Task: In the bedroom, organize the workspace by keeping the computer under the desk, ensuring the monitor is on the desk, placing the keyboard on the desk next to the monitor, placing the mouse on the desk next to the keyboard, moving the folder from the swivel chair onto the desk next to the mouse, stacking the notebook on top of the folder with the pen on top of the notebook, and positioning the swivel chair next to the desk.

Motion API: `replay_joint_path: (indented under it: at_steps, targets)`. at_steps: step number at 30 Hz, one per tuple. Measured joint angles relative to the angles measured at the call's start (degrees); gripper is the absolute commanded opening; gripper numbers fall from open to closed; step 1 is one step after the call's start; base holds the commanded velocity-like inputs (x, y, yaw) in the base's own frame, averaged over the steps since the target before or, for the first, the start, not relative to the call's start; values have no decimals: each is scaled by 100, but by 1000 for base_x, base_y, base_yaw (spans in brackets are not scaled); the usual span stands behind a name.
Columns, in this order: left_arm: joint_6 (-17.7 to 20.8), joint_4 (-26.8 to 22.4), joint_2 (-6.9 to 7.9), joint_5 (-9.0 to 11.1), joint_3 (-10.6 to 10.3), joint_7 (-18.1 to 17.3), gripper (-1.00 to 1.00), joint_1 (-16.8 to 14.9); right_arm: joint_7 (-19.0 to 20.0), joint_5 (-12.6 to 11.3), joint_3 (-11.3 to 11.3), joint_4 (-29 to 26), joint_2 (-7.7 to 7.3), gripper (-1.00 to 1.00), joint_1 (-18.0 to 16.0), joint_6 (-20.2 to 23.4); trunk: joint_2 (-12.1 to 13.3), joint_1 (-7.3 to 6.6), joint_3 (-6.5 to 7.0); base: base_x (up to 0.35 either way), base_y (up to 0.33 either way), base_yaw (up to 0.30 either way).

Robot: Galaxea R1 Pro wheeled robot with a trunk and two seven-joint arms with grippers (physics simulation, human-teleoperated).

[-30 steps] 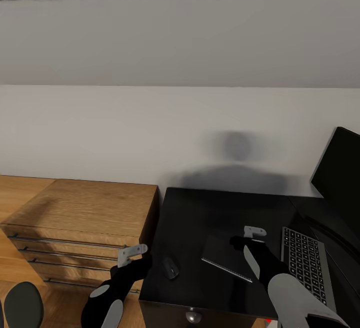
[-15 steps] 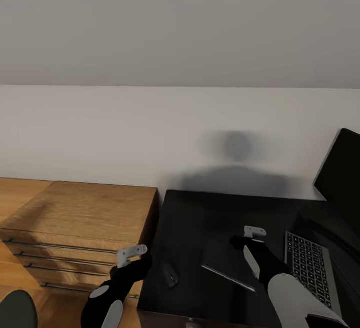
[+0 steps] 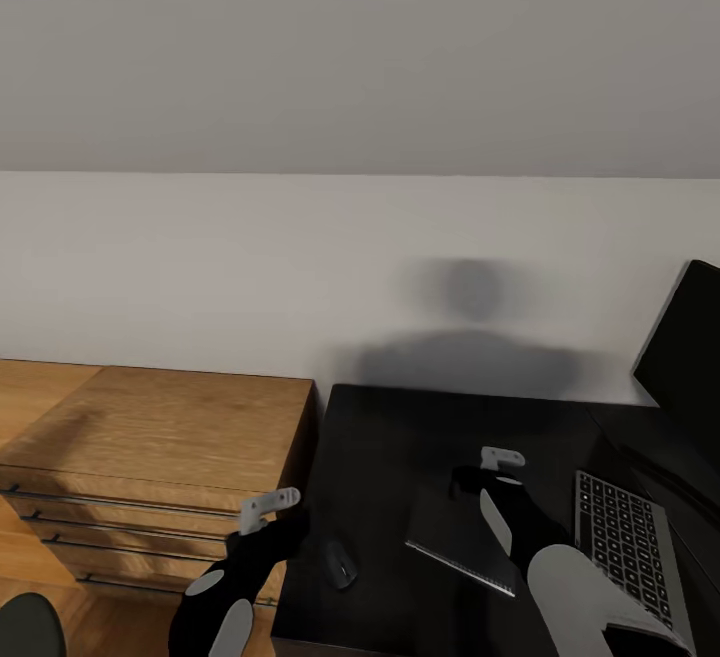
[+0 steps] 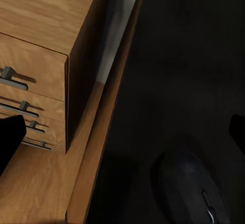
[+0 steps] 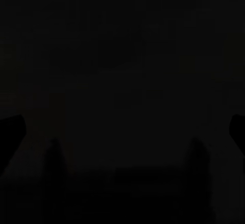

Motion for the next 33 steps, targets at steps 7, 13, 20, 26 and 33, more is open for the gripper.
replay_joint_path:
  at_steps: [7, 13, 20, 26, 33]
  targets:
    - [10, 7, -26, -1, -2, 0, 100, 0, 14, -17, -14, 9, -66, 100, -8, -42, 0, 0, 0, 0, 0, 0]
    - [14, 8, -27, -1, -3, 1, 100, 0, 17, -27, -18, 10, -92, 100, -9, -49, 0, 0, 0, 0, 0, 0]
    - [15, 8, -27, -1, -4, 1, 100, 1, 14, -37, -22, 11, -99, 100, -10, -51, 0, 0, 0, 0, 0, 0]
    - [15, 8, -27, -1, -4, 0, 100, 0, 15, -38, -23, 9, -99, 100, -10, -51, 0, 0, 0, 0, 0, 0]
    - [15, 8, -27, -1, -4, -1, 100, 0, 18, -44, -35, 5, -99, 100, -10, -51, 0, 0, 0, 0, 0, 0]
